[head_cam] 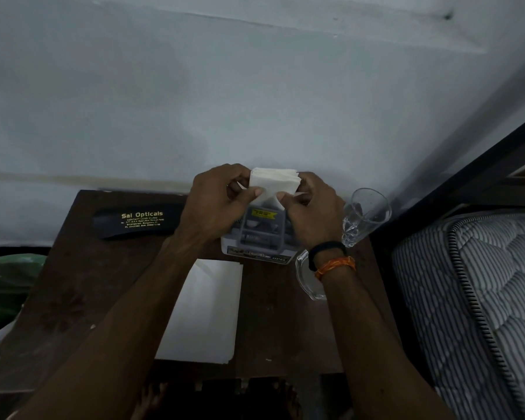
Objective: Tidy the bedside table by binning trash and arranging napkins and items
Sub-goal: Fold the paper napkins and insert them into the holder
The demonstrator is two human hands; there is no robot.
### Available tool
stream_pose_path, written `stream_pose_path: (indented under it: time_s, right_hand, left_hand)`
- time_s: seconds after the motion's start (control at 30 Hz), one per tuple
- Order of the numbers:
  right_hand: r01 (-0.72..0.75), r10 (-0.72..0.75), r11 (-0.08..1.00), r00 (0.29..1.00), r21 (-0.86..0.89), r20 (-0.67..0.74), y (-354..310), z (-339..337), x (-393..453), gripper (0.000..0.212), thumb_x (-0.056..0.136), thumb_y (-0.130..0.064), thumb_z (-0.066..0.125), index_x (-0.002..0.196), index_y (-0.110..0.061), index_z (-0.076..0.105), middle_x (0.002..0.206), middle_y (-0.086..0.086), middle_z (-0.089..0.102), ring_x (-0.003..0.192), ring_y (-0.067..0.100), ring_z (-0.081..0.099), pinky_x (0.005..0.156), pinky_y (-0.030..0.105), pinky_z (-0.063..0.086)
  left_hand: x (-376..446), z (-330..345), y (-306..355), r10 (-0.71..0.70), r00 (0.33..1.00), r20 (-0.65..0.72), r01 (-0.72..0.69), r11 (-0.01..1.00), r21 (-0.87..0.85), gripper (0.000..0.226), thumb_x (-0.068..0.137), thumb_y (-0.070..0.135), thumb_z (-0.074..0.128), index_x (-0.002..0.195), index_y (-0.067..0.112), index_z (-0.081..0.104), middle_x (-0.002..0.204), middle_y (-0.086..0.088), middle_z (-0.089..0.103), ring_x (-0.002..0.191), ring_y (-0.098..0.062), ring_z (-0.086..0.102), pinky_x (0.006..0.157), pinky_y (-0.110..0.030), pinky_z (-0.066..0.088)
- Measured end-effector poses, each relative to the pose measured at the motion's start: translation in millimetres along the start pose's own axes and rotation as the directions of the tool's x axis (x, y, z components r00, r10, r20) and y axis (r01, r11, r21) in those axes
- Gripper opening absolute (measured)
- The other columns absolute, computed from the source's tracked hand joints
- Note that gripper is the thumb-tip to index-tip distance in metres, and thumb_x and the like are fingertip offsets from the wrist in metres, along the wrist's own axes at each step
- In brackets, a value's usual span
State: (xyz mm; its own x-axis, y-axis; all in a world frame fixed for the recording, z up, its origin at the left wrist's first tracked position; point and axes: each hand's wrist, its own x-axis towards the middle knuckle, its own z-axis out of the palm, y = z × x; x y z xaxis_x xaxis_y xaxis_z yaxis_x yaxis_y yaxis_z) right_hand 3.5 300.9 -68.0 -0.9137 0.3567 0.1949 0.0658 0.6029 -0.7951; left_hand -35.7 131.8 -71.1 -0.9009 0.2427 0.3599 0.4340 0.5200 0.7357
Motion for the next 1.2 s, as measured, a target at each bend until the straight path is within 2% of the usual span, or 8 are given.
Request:
stream_pose_path:
  time_s: [0.1,0.23,0.37,0.47,0.57,0.7,0.9,1.2]
  right_hand:
    - [0.019,-0.020,1.000,0.990,-0.007,-0.136,-7.2,-1.3,-3.8,0.050,0.073,-0.005,0.066,0.120,-0.019,0.060,0.111,-0.001,0.066,0.079,0.009,0.062,0.066,0.017,0.053]
    - [0.260,-0.281,0.960,0.911,-0.106,-0.301,-32.6,0.0,-20.2,0.029,0.072,-0.002,0.058,0.098,-0.014,0.066,0.096,0.001,0.064,0.076,0.014,0.060,0.066,0.016,0.046]
    - [0.440,-0.449,0.893,0.881,-0.090,-0.151,-58.3,15.9,-50.4,0.011,0.075,-0.001,0.062,0.076,-0.010,0.068,0.083,0.004,0.065,0.065,0.016,0.057,0.061,0.023,0.044]
    - [0.507,-0.491,0.859,0.856,-0.074,0.164,-65.5,33.8,-77.3,0.010,0.077,-0.001,0.061,0.079,-0.007,0.069,0.085,0.007,0.067,0.071,0.022,0.061,0.065,0.032,0.051]
    - [0.530,-0.374,0.826,0.770,-0.193,0.517,-58.8,50.4,-97.4,0.018,0.084,-0.010,0.059,0.101,-0.011,0.069,0.100,0.008,0.066,0.086,0.024,0.061,0.076,0.035,0.054]
    - [0.487,-0.126,0.813,0.680,-0.317,0.722,-45.9,66.9,-105.6,0.056,0.085,-0.028,0.069,0.135,-0.012,0.048,0.132,0.010,0.052,0.115,0.030,0.054,0.092,0.036,0.049]
    - [0.502,-0.013,0.758,0.651,-0.417,0.759,-38.2,83.2,-109.6,0.097,0.071,-0.039,0.083,0.145,-0.008,0.030,0.141,0.015,0.038,0.130,0.033,0.038,0.109,0.042,0.040]
    - [0.531,0.091,0.685,0.617,-0.499,0.782,-31.3,88.5,-104.8,0.076,0.067,-0.056,0.080,0.123,-0.011,0.055,0.135,0.014,0.048,0.129,0.033,0.040,0.117,0.045,0.026]
  left_hand:
    - [-1.5,-8.6,-0.3,-0.049,0.998,-0.026,0.048,0.998,-0.035,0.025,0.088,0.036,0.069,0.105,0.018,0.065,0.093,0.005,0.069,0.076,-0.006,0.065,0.063,-0.013,0.050]
    - [-8.8,-27.0,-8.6,-0.084,0.990,-0.109,0.084,0.996,-0.011,0.014,0.092,0.029,0.064,0.094,0.016,0.061,0.079,0.003,0.066,0.067,-0.010,0.063,0.061,-0.028,0.055]
    - [-16.8,-42.7,-17.0,-0.076,0.995,-0.060,0.082,0.992,0.098,0.010,0.089,0.018,0.065,0.090,0.010,0.061,0.078,-0.004,0.067,0.068,-0.017,0.064,0.066,-0.037,0.055]
    - [-20.6,-54.4,-20.9,-0.097,0.995,0.033,0.090,0.981,0.171,0.006,0.085,0.014,0.067,0.086,0.009,0.064,0.078,-0.004,0.069,0.070,-0.017,0.063,0.069,-0.037,0.053]
    - [-23.9,-63.8,-26.0,-0.125,0.982,0.139,0.090,0.968,0.234,0.004,0.083,0.012,0.068,0.082,0.008,0.066,0.077,-0.005,0.070,0.071,-0.017,0.063,0.069,-0.034,0.053]
    - [-27.0,-69.8,-31.7,-0.169,0.962,0.215,0.118,0.965,0.233,0.001,0.082,0.010,0.068,0.081,0.011,0.068,0.076,-0.002,0.070,0.072,-0.014,0.064,0.060,-0.015,0.043]
    - [-31.7,-73.5,-39.8,-0.237,0.851,0.468,0.097,0.948,0.304,0.017,0.079,0.003,0.065,0.093,0.008,0.073,0.089,-0.007,0.076,0.084,-0.020,0.070,0.078,-0.029,0.056]
    - [-38.5,-78.5,-46.9,-0.373,0.631,0.681,0.100,0.909,0.405,0.042,0.072,0.016,0.084,0.111,0.015,0.067,0.107,-0.005,0.069,0.097,-0.023,0.065,0.086,-0.034,0.055]
